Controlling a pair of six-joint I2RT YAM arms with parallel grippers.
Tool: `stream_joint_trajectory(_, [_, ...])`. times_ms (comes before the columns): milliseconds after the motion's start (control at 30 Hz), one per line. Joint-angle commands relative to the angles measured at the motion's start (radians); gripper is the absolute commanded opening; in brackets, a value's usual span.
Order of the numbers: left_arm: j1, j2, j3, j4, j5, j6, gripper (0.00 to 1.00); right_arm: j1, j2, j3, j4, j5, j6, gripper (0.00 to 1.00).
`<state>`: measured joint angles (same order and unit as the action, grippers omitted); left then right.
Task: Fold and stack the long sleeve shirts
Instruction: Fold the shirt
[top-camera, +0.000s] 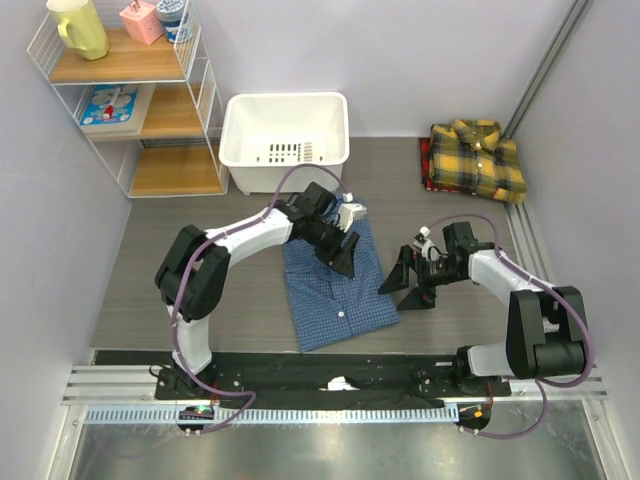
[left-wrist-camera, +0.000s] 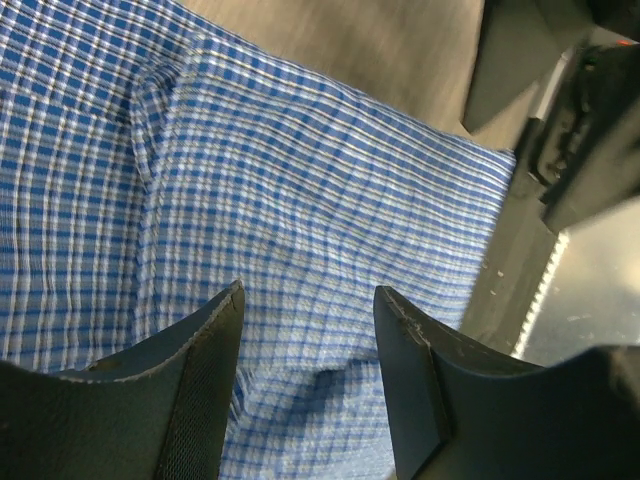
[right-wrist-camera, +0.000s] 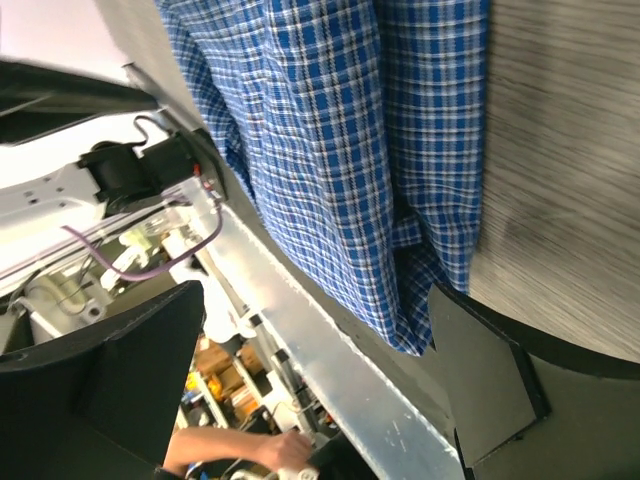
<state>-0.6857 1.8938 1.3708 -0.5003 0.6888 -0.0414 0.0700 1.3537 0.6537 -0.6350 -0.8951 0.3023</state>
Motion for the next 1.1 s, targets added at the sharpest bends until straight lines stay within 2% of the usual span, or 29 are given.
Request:
stream_joint_trajectory(0, [-0.005, 0.053, 0.031, 0.072, -0.032, -0.026, 0.55, 0.019, 0.039, -0.011, 0.078, -0.108, -0.002, 0.98])
stream_joint_trajectory(233, [0.037, 0.146, 0.024, 0.105, -0.075, -0.090, 0.54, 0.079, 0.165, -0.026, 0.083, -0.116, 0.026, 0.87])
stream_joint_trajectory(433, [0.072, 0.166, 0.014, 0.109, -0.147, -0.091, 0.54, 0.103, 0.260, 0.049, -0.112, 0.030, -0.029, 0.86])
stream_joint_trajectory(567, [0.087, 0.201, 0.034, 0.080, -0.156, -0.069, 0.54, 0.103, 0.274, 0.052, -0.196, 0.138, -0.023, 0.81])
stream_joint_trajectory(633, [0.094, 0.214, 0.042, 0.074, -0.155, -0.058, 0.54, 0.112, 0.274, 0.043, -0.203, 0.159, -0.012, 0.81])
stream_joint_trajectory(733, [0.103, 0.211, 0.065, 0.062, -0.117, -0.020, 0.54, 0.122, 0.259, 0.066, -0.170, 0.105, 0.001, 0.88])
stream_joint_trajectory(800, [0.104, 0.174, 0.071, 0.062, -0.042, 0.007, 0.56, 0.128, 0.226, 0.122, -0.193, 0.069, -0.067, 0.90])
stream_joint_trajectory(867, [0.103, 0.064, 0.051, 0.086, 0.004, 0.028, 0.58, 0.126, 0.191, 0.225, -0.256, 0.067, -0.173, 0.91])
stream_joint_trajectory(967, [0.112, -0.115, -0.041, 0.089, 0.063, -0.020, 0.61, 0.106, 0.127, 0.345, -0.362, 0.078, -0.296, 0.92])
stream_joint_trajectory(1067, [0.121, -0.315, -0.192, 0.088, 0.069, -0.078, 0.63, 0.087, 0.073, 0.397, -0.373, 0.059, -0.328, 0.91])
